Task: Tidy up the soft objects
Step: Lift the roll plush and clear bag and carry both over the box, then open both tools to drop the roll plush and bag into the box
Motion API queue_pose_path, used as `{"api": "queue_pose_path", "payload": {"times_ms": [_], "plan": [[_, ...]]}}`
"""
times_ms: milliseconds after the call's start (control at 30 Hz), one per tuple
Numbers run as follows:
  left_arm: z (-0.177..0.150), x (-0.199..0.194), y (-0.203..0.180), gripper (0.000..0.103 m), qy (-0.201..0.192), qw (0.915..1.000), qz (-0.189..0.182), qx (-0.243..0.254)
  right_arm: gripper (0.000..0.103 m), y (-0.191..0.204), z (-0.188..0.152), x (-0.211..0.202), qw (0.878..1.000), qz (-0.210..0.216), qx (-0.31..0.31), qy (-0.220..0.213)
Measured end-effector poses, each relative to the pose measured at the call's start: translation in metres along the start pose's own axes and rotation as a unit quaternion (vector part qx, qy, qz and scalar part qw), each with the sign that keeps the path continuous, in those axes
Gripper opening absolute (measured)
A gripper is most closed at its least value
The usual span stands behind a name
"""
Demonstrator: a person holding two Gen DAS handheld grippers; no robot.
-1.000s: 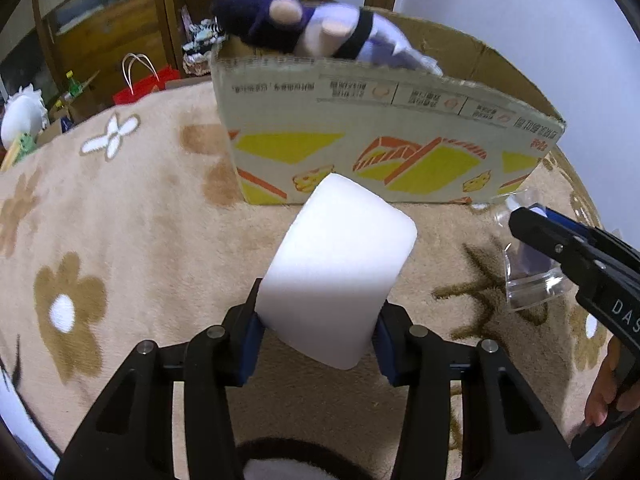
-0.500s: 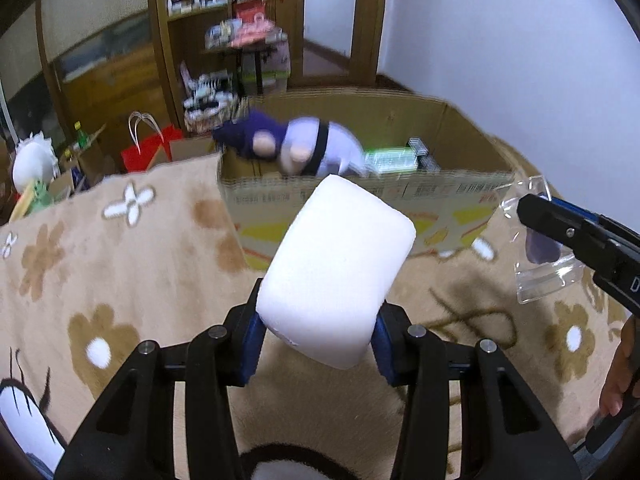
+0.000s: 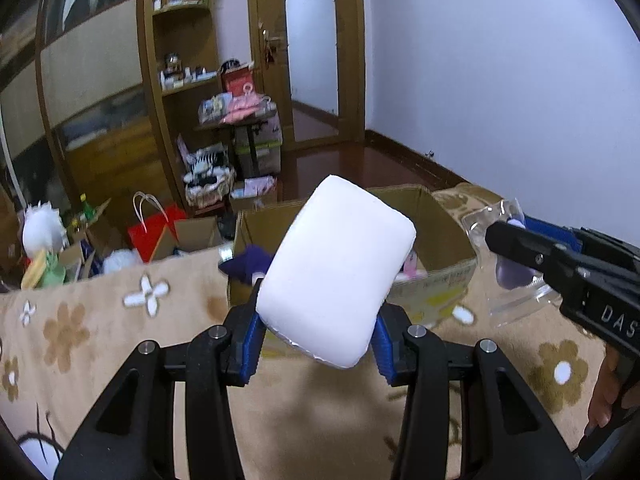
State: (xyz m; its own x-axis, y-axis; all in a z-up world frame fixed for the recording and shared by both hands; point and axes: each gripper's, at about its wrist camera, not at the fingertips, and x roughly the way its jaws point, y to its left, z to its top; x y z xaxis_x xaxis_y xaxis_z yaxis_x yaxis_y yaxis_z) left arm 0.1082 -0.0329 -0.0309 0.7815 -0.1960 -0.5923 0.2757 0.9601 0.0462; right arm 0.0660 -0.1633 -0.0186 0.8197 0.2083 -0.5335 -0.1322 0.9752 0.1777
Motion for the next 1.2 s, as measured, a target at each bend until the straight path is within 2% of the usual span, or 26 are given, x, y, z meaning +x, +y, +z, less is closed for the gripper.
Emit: {"api": "queue_pose_path", "payload": {"times_ms": [200, 433, 833, 933, 1067, 1200], "plan": [[0.027, 0.009, 0.002, 0.045, -0.018, 0.9998, -0.001, 0.012, 0.032, -0.006, 0.007, 0.008, 1.0, 0.002, 0.007, -0.017], [0.047, 0.035, 0.005, 0.045, -0.011, 0.9998, -0.007, 0.017, 0.032, -0.012, 0.02, 0.025, 0.999, 0.009, 0.006, -0.036], [0.048, 0.078, 0.009, 0.051, 0.016, 0.9998, -0.012, -0.004, 0.033, -0.019, 0.023, 0.062, 1.0, 0.001, -0.004, -0.027], [0.049, 0.083, 0.015, 0.058, 0.012, 0.9997, -0.015, -0.017, 0.033, -0.023, 0.018, 0.071, 1.0, -0.004, -0.001, -0.019], [0.05, 0.083, 0.022, 0.074, 0.006, 0.9994, -0.02, -0.029, 0.034, -0.031, 0.013, 0.079, 1.0, 0.003, 0.016, -0.012], [0.049, 0.082, 0.027, 0.077, 0.008, 0.9993, -0.015, -0.034, 0.037, -0.036, 0.011, 0.085, 0.999, 0.015, 0.027, -0.006]]}}
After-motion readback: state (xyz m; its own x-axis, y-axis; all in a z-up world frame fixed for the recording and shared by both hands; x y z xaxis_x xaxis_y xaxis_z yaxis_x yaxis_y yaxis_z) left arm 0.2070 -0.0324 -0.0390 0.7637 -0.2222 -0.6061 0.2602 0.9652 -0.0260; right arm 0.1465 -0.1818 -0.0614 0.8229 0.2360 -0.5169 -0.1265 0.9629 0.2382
